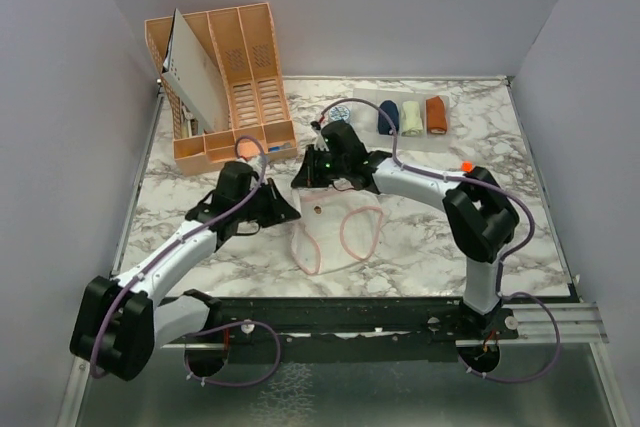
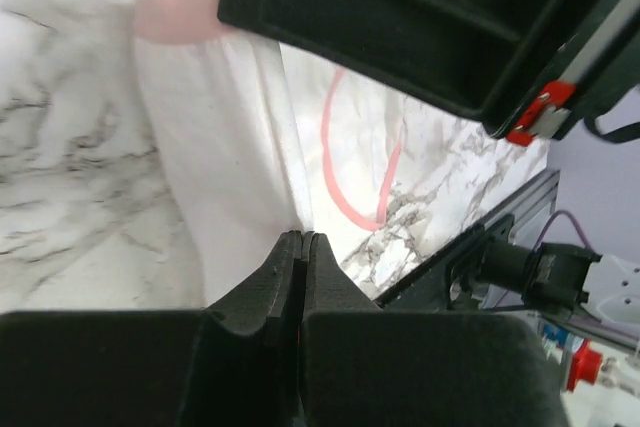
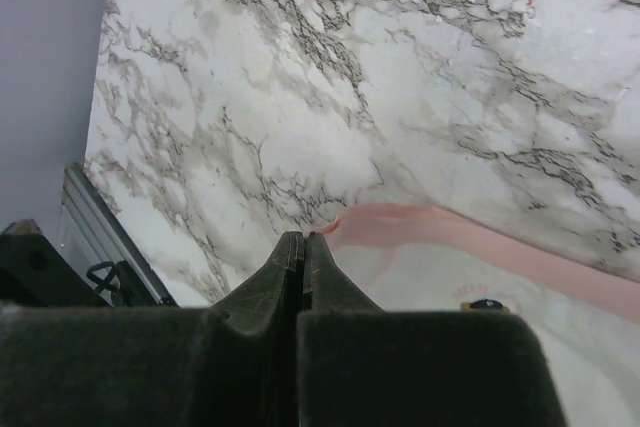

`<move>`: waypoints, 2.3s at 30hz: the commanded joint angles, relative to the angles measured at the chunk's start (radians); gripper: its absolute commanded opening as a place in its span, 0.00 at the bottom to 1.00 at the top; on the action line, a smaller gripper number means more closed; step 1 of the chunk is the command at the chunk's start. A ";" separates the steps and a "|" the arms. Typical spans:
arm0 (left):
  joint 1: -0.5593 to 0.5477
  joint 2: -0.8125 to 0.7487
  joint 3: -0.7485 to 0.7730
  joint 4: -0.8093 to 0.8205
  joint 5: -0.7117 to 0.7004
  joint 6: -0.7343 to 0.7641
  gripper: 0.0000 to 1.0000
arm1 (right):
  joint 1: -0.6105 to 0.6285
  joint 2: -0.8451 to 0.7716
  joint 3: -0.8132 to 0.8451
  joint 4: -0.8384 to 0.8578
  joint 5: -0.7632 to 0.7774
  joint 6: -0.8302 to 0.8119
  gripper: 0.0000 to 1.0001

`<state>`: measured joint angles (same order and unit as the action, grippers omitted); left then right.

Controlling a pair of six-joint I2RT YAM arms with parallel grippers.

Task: Roll the underwear
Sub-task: Fold the underwear at the center of the board.

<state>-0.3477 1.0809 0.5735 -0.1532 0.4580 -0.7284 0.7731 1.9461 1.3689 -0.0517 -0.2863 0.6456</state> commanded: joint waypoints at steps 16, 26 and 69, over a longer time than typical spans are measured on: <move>-0.413 0.355 0.305 0.084 -0.254 -0.209 0.00 | -0.201 -0.269 -0.276 -0.012 0.024 -0.115 0.01; -0.498 0.565 0.451 0.098 -0.280 -0.235 0.00 | -0.316 -0.259 -0.314 -0.045 -0.029 -0.188 0.01; -0.541 0.428 0.328 0.077 -0.234 -0.078 0.73 | -0.373 -0.343 -0.361 -0.178 -0.004 -0.275 0.20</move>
<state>-0.8841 1.6432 1.0431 -0.0284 0.2718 -0.8387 0.4038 1.6230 1.0565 -0.2138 -0.1898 0.3317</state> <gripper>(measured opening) 0.721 0.218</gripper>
